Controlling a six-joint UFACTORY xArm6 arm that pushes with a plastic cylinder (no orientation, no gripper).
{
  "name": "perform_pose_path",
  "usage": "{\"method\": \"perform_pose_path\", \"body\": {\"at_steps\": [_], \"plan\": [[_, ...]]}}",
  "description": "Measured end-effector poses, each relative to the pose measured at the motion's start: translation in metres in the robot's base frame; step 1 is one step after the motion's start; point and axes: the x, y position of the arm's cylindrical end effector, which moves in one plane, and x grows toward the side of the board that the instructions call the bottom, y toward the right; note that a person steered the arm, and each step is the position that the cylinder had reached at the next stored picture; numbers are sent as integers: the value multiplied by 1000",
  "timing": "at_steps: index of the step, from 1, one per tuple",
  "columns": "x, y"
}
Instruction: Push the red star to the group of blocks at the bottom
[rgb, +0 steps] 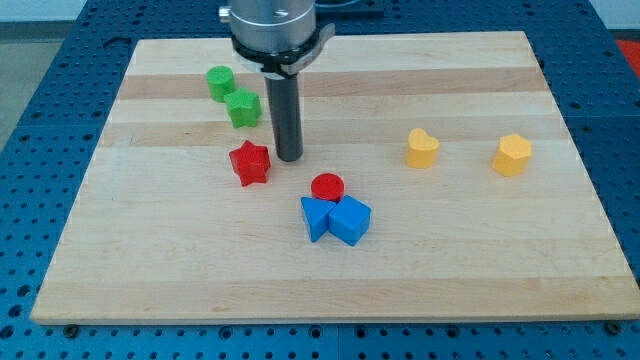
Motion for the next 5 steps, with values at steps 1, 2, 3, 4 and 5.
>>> {"method": "perform_pose_path", "body": {"at_steps": [1, 2, 3, 4, 5], "plan": [[-11, -46], [-15, -85], [-8, -84], [4, -63], [21, -34]]}}
